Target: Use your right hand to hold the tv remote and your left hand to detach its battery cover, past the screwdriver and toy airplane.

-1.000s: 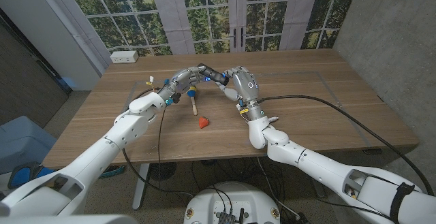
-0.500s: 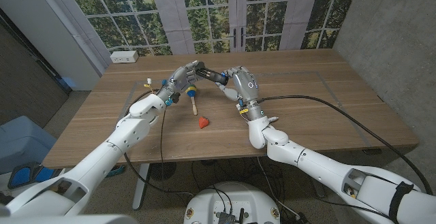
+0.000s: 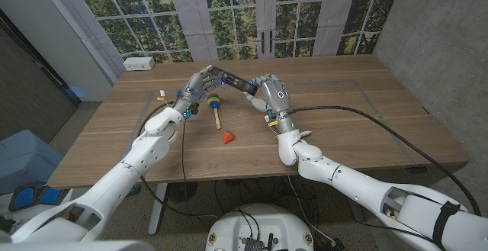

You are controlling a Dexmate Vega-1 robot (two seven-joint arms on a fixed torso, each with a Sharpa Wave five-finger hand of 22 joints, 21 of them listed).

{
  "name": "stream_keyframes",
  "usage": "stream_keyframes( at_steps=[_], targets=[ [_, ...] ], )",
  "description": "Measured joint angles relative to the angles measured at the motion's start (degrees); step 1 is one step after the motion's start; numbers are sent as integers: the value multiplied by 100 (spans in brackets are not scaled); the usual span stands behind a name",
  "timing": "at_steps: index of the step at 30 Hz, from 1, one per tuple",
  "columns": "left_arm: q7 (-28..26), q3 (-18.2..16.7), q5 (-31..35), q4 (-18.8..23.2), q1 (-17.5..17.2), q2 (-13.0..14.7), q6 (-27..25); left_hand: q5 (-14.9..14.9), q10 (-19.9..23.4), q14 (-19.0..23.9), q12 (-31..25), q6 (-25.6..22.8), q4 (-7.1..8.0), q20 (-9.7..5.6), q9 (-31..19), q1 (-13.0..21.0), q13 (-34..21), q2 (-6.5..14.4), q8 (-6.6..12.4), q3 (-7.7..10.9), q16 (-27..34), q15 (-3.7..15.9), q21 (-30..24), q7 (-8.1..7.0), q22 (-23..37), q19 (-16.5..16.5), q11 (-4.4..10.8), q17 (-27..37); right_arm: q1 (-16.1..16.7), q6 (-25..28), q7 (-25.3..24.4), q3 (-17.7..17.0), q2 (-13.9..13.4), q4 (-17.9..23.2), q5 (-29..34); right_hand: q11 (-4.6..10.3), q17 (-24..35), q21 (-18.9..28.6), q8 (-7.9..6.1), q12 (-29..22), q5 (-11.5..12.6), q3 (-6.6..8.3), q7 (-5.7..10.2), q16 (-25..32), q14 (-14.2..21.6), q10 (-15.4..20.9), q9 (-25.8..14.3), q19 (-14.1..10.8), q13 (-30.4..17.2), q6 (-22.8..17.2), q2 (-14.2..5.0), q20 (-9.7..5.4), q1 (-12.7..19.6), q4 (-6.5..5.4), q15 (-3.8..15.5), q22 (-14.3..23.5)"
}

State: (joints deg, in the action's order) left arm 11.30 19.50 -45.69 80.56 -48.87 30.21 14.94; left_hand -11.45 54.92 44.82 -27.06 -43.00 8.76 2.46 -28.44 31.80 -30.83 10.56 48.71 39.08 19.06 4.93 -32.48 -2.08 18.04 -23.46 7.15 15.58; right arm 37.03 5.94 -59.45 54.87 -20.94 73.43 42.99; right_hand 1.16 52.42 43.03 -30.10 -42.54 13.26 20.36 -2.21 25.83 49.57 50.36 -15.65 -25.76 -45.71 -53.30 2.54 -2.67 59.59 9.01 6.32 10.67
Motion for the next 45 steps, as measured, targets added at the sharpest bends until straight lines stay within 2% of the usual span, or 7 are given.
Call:
stream_keyframes(
  at_steps=[12, 24, 31, 35, 41, 45],
  targets=[
    [-426, -60, 401, 6, -110, -56, 453, 6, 1, 1, 43, 0, -45, -72, 137, -75, -21, 16, -62, 46, 0, 0, 0, 1, -23, 155, -1, 27, -41, 1, 29, 29, 30, -26, -19, -1, 54, 21, 5, -22, 0, 0, 0, -63, 12, 1, 0, 0, 7, 0, 0, 0, 0, 0, 11, 1],
    [-1075, -63, 1117, 224, -289, 46, 768, 19, 1, 0, 85, -21, -84, -42, 242, -150, 23, 14, -84, 81, 0, 0, 0, 23, -50, 186, -1, 59, -18, 104, 124, 13, 45, 10, -106, -1, 106, 42, 3, -22, -1, 0, 1, -106, 30, 1, -35, -1, -10, -1, 0, 0, 0, 0, 11, 1],
    [-1403, -49, 1477, 524, -412, 241, 697, 22, 36, -83, 121, -64, -331, -71, 343, -149, 84, 12, -107, 85, 0, -22, 0, 42, -90, 243, 11, 128, 43, 237, 229, -36, 41, 121, -177, -1, 133, 64, -1, -22, -15, 0, 1, -127, 30, 1, -34, -1, -10, -1, 0, 0, 0, 0, 11, 1],
    [-1735, -40, 1863, 761, -494, 391, 475, 23, 56, -195, 142, -165, -490, -70, 413, -94, 128, -43, -107, 70, 1, -31, 0, 64, -103, 343, 12, 164, 120, 325, 312, -108, 13, 262, -239, 0, 148, 64, 0, 22, -19, 0, 1, -151, 30, 1, -33, -1, -10, -1, 0, 0, 0, 0, 11, 1],
    [-1949, -23, 2149, 1047, -569, 589, 209, 39, 78, -271, 185, -217, -713, -66, 492, -33, 169, -99, -107, 79, 1, -58, 0, 94, -130, 414, -11, 212, 204, 434, 406, -181, -24, 407, -308, 0, 183, 86, 0, 23, -24, 0, 1, -151, 30, 1, -31, -1, -9, -1, 0, 0, 0, 0, 11, 1],
    [-2058, 4, 2329, 1271, -604, 748, -24, 53, 136, -297, 206, -269, -774, -103, 530, -16, 201, -82, -137, 88, 1, -51, 0, 104, -158, 451, -8, 239, 269, 521, 466, -237, -55, 512, -359, 0, 185, 86, 0, 24, -30, 0, 1, -191, 30, 1, -28, 2, -9, -1, 0, 3, 0, 0, 11, 2]
  ],
)
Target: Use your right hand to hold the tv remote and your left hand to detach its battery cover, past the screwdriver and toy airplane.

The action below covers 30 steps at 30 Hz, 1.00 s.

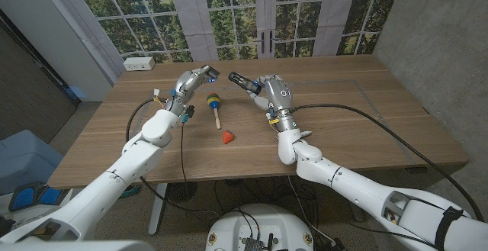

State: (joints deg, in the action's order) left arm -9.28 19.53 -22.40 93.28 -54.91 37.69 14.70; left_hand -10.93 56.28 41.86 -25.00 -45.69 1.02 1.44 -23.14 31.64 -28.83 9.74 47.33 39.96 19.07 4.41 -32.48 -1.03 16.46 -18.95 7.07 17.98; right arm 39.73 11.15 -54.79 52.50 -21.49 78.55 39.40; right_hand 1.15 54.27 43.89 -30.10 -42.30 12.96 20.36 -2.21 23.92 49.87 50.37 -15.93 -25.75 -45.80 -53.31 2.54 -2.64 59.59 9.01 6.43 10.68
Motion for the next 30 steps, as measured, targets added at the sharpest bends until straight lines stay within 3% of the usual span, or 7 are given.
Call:
stream_keyframes(
  at_steps=[11, 15, 17, 22, 23, 28, 30],
  targets=[
    [-153, 80, 391, 498, -18, 362, -806, 32, 32, -31, 43, -91, -133, -11, 117, 122, 90, 45, -58, -75, 46, -31, 0, 32, -25, 73, -32, 35, 199, 249, 170, -173, -94, 315, -135, 0, 53, 0, -29, 1, 0, 0, 0, -47, 0, 0, 14, 61, -26, 0, 0, -2, 0, 0, 0, 0],
    [-155, 133, 402, 700, 3, 510, -833, 36, 99, 25, 43, -133, -236, -11, 181, 152, 133, 75, -98, -80, 112, -20, -38, 73, -31, 73, -74, 74, 234, 337, 228, -209, -107, 367, -205, 0, 79, 45, -28, 4, -5, 0, 0, -47, -1, 0, 14, 61, -26, 0, 0, -2, 0, 0, -1, 0],
    [-185, 151, 571, 764, 16, 554, -1218, 52, 116, 43, 43, -183, -272, -16, 204, 216, 151, 75, -109, -103, 121, -2, -59, 81, -51, 68, -72, 93, 324, 360, 247, -292, -136, 488, -227, 0, 92, 45, -28, 4, -11, 0, 0, -67, -1, 0, 13, 61, -26, 0, -1, -2, -1, 0, -1, 0],
    [-190, 239, 594, 1045, 77, 733, -1274, 81, 187, 211, 43, -248, -370, -98, 286, 273, 202, 120, -203, -201, 273, 26, -126, 79, -51, -15, -63, 179, 360, 474, 346, -325, -145, 534, -314, 0, 106, 45, -28, 5, -16, 0, 0, -87, -1, 0, 12, 60, -38, 0, -1, -2, -1, 0, -1, 0],
    [-238, 263, 842, 1114, 97, 774, -1847, 82, 188, 272, 43, -258, -386, -105, 311, 295, 202, 99, -208, -217, 316, 39, -147, 69, -51, -22, -64, 202, 421, 510, 375, -383, -161, 627, -332, 0, 117, 45, -28, 6, -16, 0, 0, -87, -1, 0, 11, 60, -53, 0, -1, -2, -1, 0, -1, 0],
    [-257, 358, 954, 1336, 173, 903, -2105, 87, 259, 372, 15, -347, -452, -167, 368, 376, 211, 102, -253, -283, 405, 61, -192, 62, -51, -21, -74, 287, 456, 644, 501, -414, -167, 677, -385, 0, 133, 45, -26, 6, -22, 0, 0, -87, 0, 0, -12, 60, -54, 0, -1, -2, -1, 0, 0, 0],
    [-287, 453, 1204, 1498, 247, 983, -2665, 99, 277, 381, 15, -363, -472, -166, 382, 409, 211, 90, -254, -302, 428, 70, -192, 78, -51, -21, -89, 313, 488, 762, 618, -442, -177, 777, -424, 0, 144, 45, -25, 6, -21, 0, 0, -99, 1, 0, -14, 82, -43, 0, -1, 20, -1, 0, 1, 0]
  ],
)
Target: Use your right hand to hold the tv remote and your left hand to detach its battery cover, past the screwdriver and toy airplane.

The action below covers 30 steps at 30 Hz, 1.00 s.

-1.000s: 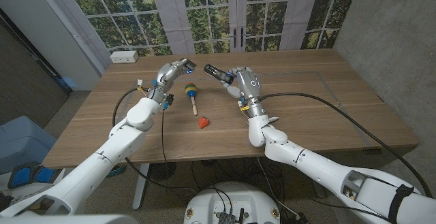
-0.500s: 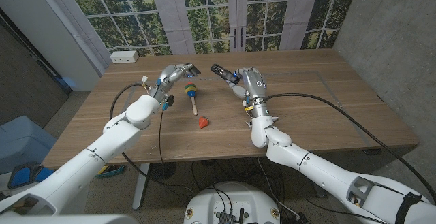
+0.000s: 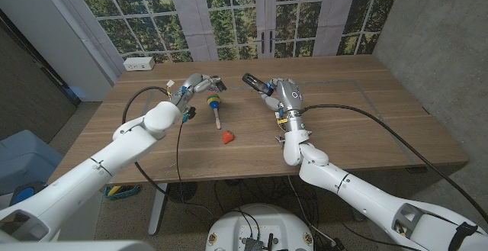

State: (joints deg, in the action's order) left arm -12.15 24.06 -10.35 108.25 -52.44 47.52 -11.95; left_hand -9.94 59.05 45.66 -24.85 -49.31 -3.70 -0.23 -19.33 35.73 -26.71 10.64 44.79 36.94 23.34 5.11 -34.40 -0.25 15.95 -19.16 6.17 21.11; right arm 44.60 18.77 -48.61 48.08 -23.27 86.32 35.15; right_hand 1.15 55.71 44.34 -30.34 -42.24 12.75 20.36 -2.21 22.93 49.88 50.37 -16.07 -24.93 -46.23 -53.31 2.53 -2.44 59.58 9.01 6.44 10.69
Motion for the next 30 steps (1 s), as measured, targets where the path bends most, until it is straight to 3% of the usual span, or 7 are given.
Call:
stream_keyframes(
  at_steps=[11, 19, 29, 30],
  targets=[
    [22, 403, 603, 399, 344, 197, -1178, 21, 97, 0, -40, -129, -113, -30, 12, 134, -28, -30, -32, -113, 40, 0, -119, 25, 0, 31, -10, 84, 15, 580, 567, 0, -25, 201, -77, -14, 42, 0, 14, 16, 22, 0, 0, -34, 0, 14, -4, 50, -10, 0, 0, -12, -1, 0, 0, 0],
    [242, 689, 949, 521, 621, 258, -1842, 27, 145, -45, -84, -198, -213, -51, 47, 255, 0, -45, -76, -212, 84, 1, -164, 37, 8, 53, -4, 174, -55, 1002, 977, 69, -38, 317, -134, -12, 91, 0, 29, 17, 21, 0, 0, -81, -1, 12, -6, 122, -10, 0, -2, 61, -2, 0, -1, 1],
    [335, 1131, 1046, 630, 1009, 303, -2023, 43, 164, -72, -84, -243, -294, -81, 96, 404, 49, -73, -159, -293, 128, -25, -233, 39, 16, 83, -1, 243, -77, 1481, 1501, 95, -47, 363, -280, -11, 124, 0, 24, 34, 16, 0, 0, -121, -1, 12, 3, 185, 0, 0, -40, 81, -40, 0, -1, -30],
    [602, 1159, 1382, 633, 1033, 304, -2498, 43, 164, -85, -79, -268, -302, -81, 107, 423, 63, -91, -183, -302, 128, -18, -252, 40, 16, 83, -1, 243, -135, 1505, 1525, 155, -79, 475, -288, -11, 142, 0, 24, 36, 16, 0, 0, -121, -1, 12, 3, 195, -1, 0, -40, 92, -40, 0, -1, -30]
  ],
)
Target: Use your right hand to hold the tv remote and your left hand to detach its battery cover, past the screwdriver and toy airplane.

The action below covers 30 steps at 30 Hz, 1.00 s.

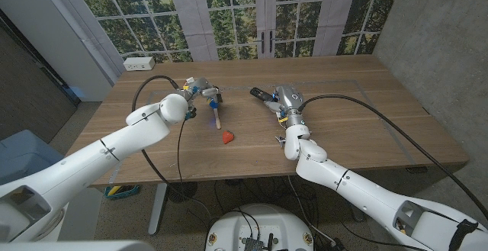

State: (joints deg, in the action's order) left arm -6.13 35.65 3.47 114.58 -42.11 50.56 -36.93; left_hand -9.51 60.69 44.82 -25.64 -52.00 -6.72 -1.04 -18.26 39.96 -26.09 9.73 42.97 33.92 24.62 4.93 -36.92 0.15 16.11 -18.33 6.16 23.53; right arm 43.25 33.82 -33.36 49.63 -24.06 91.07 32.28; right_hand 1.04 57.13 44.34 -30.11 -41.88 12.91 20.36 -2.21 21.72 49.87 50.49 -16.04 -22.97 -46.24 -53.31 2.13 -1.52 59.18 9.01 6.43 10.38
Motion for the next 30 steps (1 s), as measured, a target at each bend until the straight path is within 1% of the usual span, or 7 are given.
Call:
stream_keyframes(
  at_steps=[5, 9, 13, 17, 24, 27, 30],
  targets=[
    [163, 207, 188, 6, 154, 3, -175, 4, -26, -72, 85, -54, -37, -30, 79, 81, 78, -6, -116, -37, 0, -12, -10, -26, -5, 30, -25, -4, -38, 221, 238, 45, -36, 97, -80, 0, 20, 0, 0, 2, -7, 0, 0, 0, 0, 0, 9, -1, -7, 0, 1, -1, 1, 0, 0, 0],
    [163, 335, 188, 6, 246, -1, -175, 5, -55, -156, 130, -5, -57, -3, 158, 157, 159, -21, -293, -57, -69, -34, -44, -21, -16, 134, -54, -25, -38, 354, 391, 45, -36, 97, -137, -11, 33, 0, 0, 3, -11, 0, 0, 0, 0, 11, 14, 19, 7, 0, 2, 20, 2, 0, 0, 0],
    [367, 540, 584, 18, 362, -16, -396, 11, -55, -431, 203, 31, -61, 73, 278, 182, 272, -45, -466, -62, -271, -79, -31, -26, -61, 388, -55, -153, -96, 522, 592, 93, -92, 247, -243, -20, 60, 0, 0, 7, -13, 0, 0, -33, 0, 21, 43, 40, 13, 0, 2, 41, 2, 0, -1, 1],
    [457, 758, 828, 46, 473, -34, -515, 22, -55, -700, 280, -42, -78, 146, 419, 248, 391, -112, -651, -78, -502, -126, 84, -99, -160, 652, -55, -324, -112, 616, 732, 93, -115, 311, -372, -20, 86, 0, 7, 38, -28, 0, 0, -33, 0, 21, 46, 40, 13, 0, 3, 41, 2, 0, -1, 1],
    [746, 1154, 1396, 87, 700, -68, -789, 26, -56, -940, 464, -81, -85, 164, 616, 233, 577, -185, -926, -85, -732, -159, 302, -203, -362, 1071, -54, -542, -118, 688, 868, 49, -163, 406, -581, 9, 112, 0, 28, 48, -50, 0, 0, -32, 0, 50, 75, 39, 35, 0, 3, 41, 2, 0, -1, 1],
    [817, 1360, 1492, 98, 832, -97, -839, 26, -137, -1026, 531, -61, -103, 188, 674, 212, 651, -205, -1043, -103, -784, -168, 383, -243, -436, 1189, 27, -609, -118, 696, 896, 43, -171, 419, -667, 9, 138, 0, 29, 48, -51, 0, 0, -32, 0, 50, 77, 39, 42, 0, 2, 41, 2, 0, -1, 1],
    [1170, 1596, 1930, 101, 989, -150, -1074, 27, -200, -1085, 593, -31, -120, 215, 710, 212, 711, -205, -1154, -120, -840, -165, 431, -273, -491, 1262, 49, -652, -118, 709, 925, 11, -202, 467, -757, 9, 147, 0, 30, 52, -55, 0, 0, -32, 0, 50, 77, 39, 41, 0, 2, 41, 2, 0, -1, 1]
  ],
)
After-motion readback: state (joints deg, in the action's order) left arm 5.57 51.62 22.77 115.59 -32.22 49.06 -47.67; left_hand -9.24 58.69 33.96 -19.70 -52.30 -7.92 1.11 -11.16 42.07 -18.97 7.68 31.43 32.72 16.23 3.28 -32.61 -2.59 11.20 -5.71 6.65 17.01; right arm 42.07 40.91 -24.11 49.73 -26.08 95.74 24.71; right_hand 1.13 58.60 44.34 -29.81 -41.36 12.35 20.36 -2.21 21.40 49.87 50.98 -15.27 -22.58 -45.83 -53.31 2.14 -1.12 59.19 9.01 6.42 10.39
